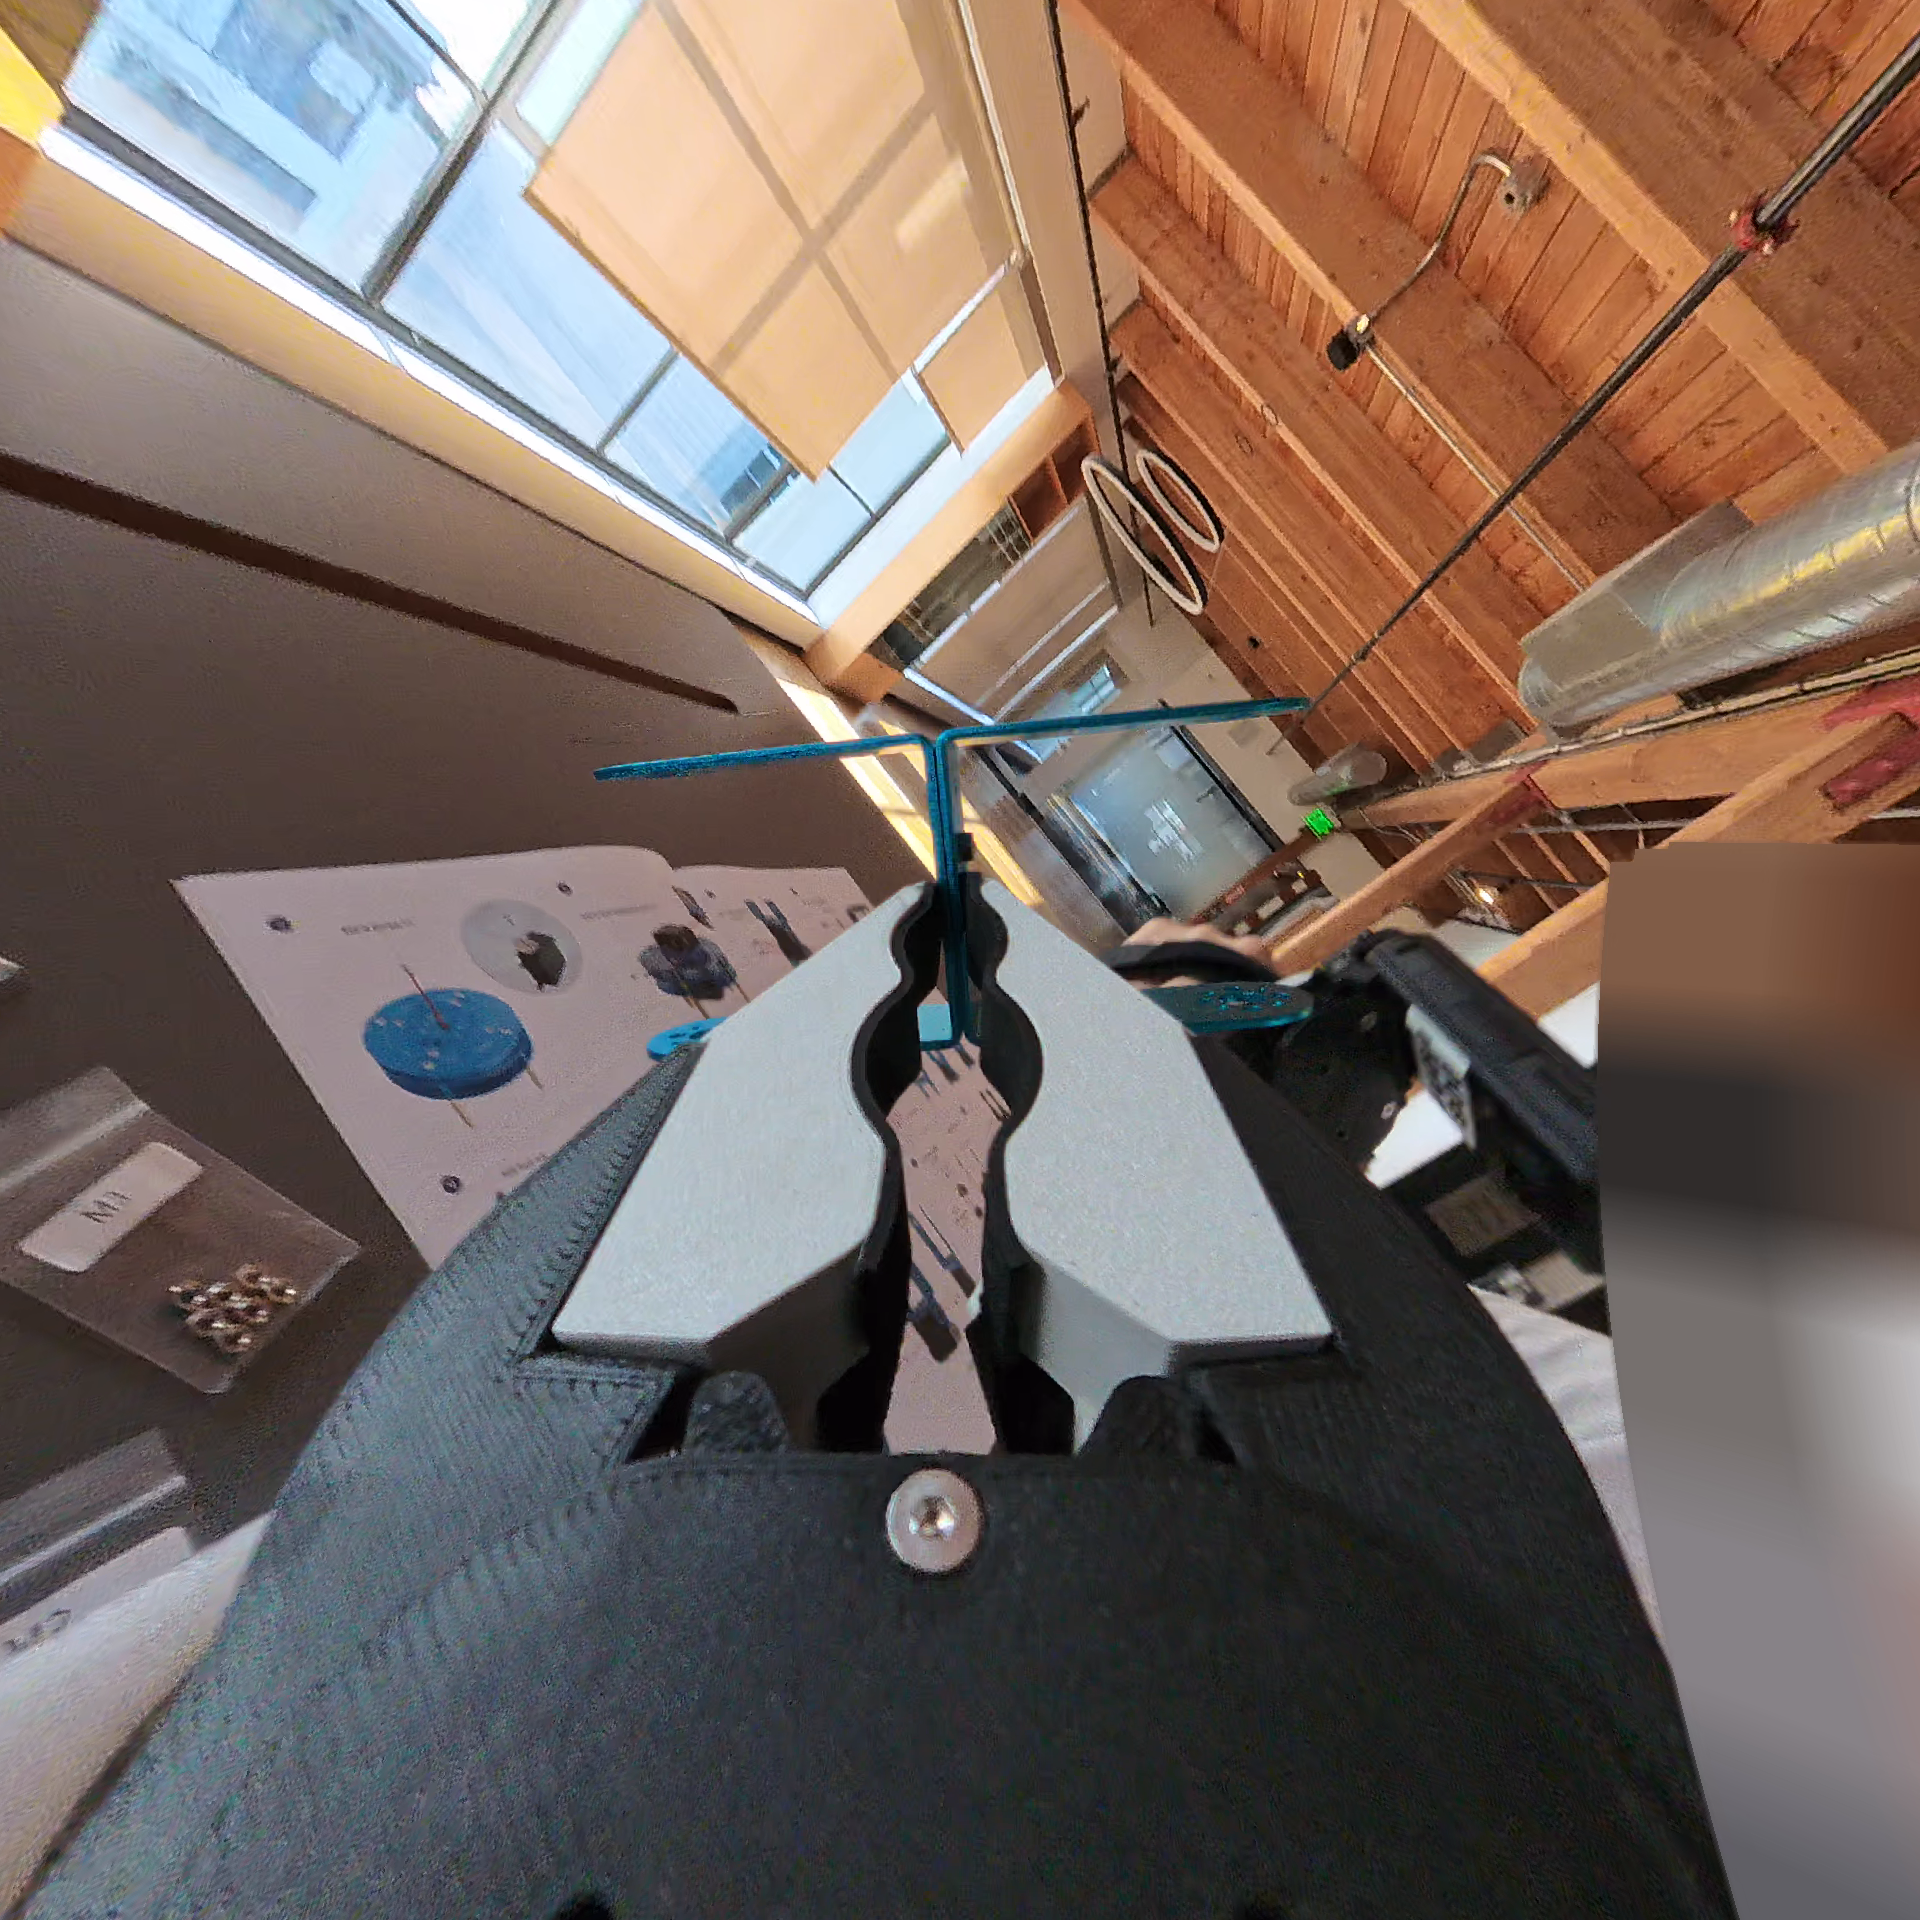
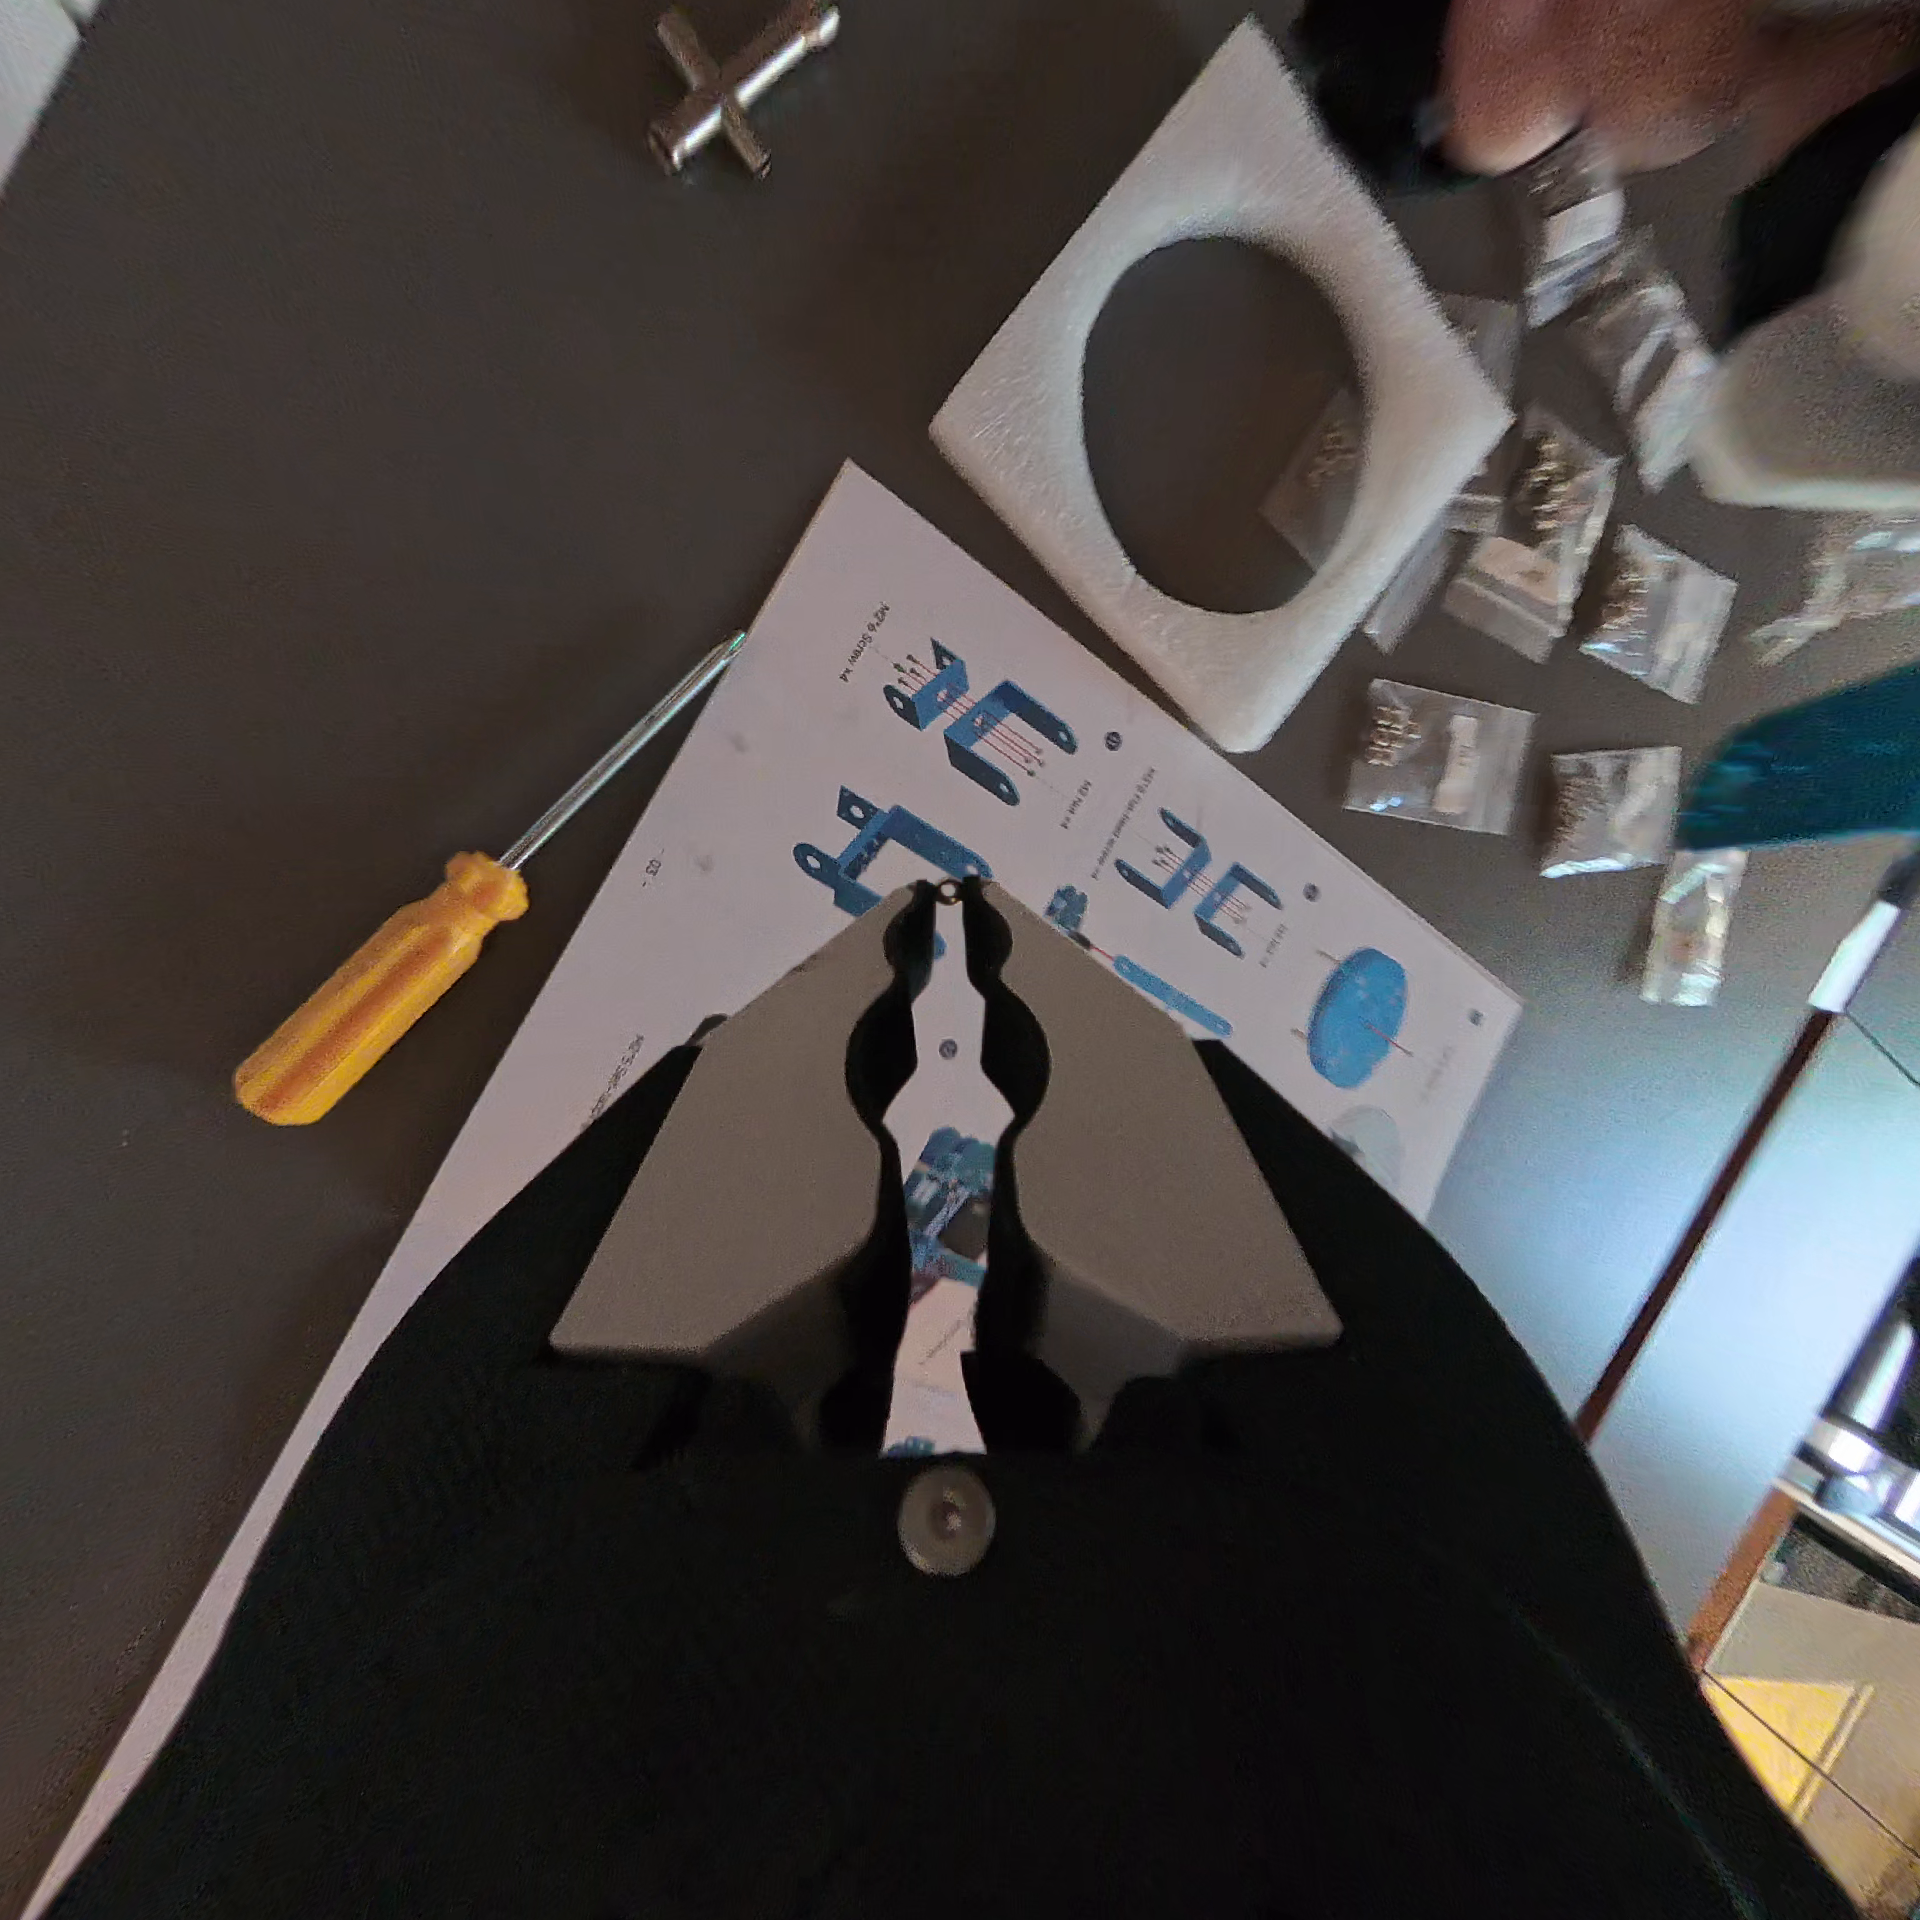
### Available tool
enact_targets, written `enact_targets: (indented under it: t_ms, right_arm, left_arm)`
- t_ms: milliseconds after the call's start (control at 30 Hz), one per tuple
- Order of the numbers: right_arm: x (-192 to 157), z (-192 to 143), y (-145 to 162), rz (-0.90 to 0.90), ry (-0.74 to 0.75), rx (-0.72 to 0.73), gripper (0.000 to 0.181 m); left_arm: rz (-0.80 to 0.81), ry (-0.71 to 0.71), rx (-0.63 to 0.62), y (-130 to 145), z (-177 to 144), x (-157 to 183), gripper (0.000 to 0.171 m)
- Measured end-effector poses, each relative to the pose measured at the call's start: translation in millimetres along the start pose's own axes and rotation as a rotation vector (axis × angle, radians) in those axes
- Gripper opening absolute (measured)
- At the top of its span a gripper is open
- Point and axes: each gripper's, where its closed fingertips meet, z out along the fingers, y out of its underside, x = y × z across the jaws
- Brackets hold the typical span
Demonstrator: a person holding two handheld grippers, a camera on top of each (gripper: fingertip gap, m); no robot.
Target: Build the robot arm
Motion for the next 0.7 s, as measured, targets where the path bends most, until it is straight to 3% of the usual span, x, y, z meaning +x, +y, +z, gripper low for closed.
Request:
enact_targets:
  t_ms: [167, 300, 400, 700]
  right_arm:
    - [19.0, -81.5, -10.3, 0.036, 0.241, 0.138, 0.004]
    - [34.6, -115.4, 0.1, 0.055, 0.399, 0.137, 0.005]
    - [36.1, -110.9, 15.5, 0.035, 0.428, 0.070, 0.005]
    - [20.7, -64.3, 40.1, 0.018, 0.206, 0.000, 0.004]
  left_arm:
    - [-0.103, 0.055, -0.144, 41.4, 28.4, 0.4, 0.002]
    - [-0.138, 0.055, -0.248, 76.2, 48.2, -2.0, 0.002]
    - [-0.123, 0.053, -0.323, 102.2, 60.9, 1.0, 0.002]
    - [-0.282, 0.072, -0.352, 141.2, 79.7, -1.1, 0.002]
